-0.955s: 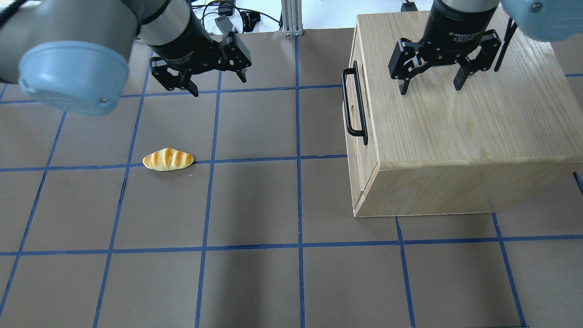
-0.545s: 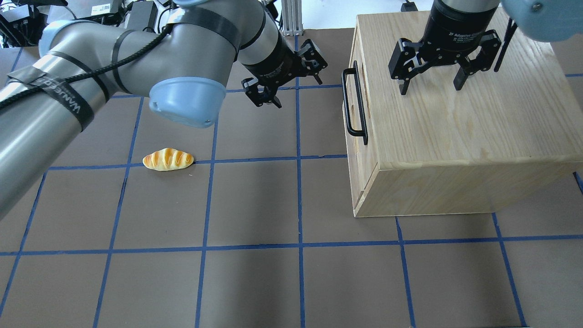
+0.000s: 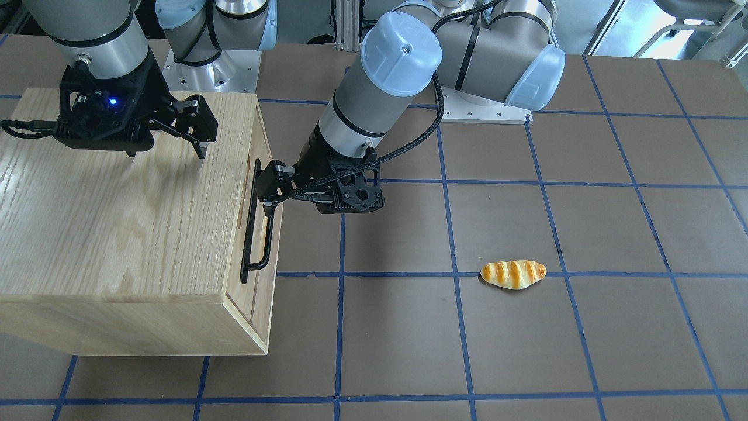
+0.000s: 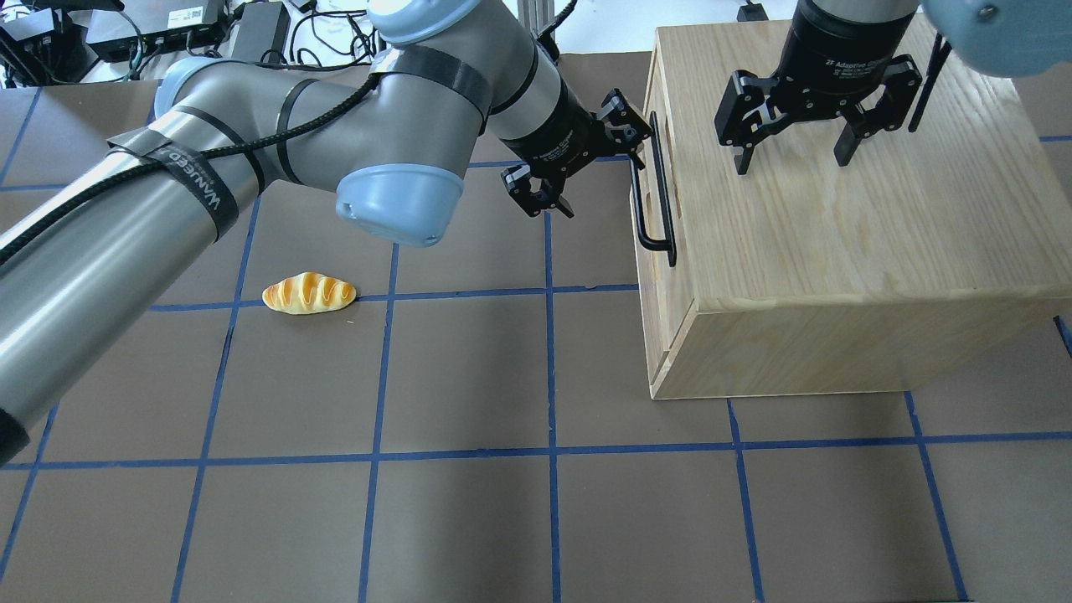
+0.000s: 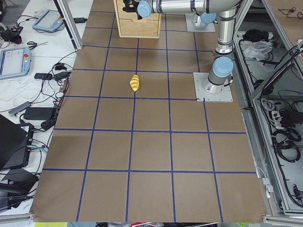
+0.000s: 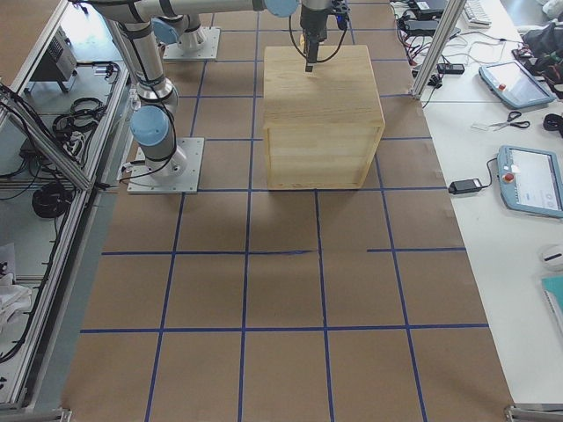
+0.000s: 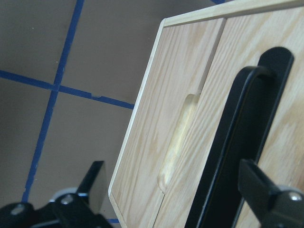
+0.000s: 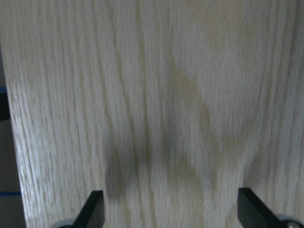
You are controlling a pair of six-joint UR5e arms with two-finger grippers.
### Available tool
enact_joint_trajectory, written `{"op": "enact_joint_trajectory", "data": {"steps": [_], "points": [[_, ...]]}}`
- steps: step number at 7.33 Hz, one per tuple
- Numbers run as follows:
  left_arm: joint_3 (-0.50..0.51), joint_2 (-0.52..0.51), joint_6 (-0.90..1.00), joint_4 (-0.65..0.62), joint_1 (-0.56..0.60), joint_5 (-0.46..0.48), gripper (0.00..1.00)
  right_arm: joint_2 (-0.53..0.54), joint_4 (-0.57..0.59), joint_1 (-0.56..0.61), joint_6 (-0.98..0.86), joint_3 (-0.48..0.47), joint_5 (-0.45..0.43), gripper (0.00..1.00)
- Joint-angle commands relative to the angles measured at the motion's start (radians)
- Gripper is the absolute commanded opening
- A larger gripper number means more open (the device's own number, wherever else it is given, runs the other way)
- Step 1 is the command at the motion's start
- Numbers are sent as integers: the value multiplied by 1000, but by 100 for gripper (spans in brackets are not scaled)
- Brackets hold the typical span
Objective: Open upper drawer
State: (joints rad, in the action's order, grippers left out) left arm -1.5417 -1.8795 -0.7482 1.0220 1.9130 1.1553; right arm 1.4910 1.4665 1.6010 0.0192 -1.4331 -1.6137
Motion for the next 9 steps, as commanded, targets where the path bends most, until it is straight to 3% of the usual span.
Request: {"op": "enact_joint_trajectory", "data": {"steps": [1, 9], "points": [[0, -13, 0, -7, 6, -26, 100, 0, 0, 0, 1, 0, 0, 100], [-14, -33, 164, -56, 14, -11, 100, 0, 0, 0, -1, 0, 0, 100]]}}
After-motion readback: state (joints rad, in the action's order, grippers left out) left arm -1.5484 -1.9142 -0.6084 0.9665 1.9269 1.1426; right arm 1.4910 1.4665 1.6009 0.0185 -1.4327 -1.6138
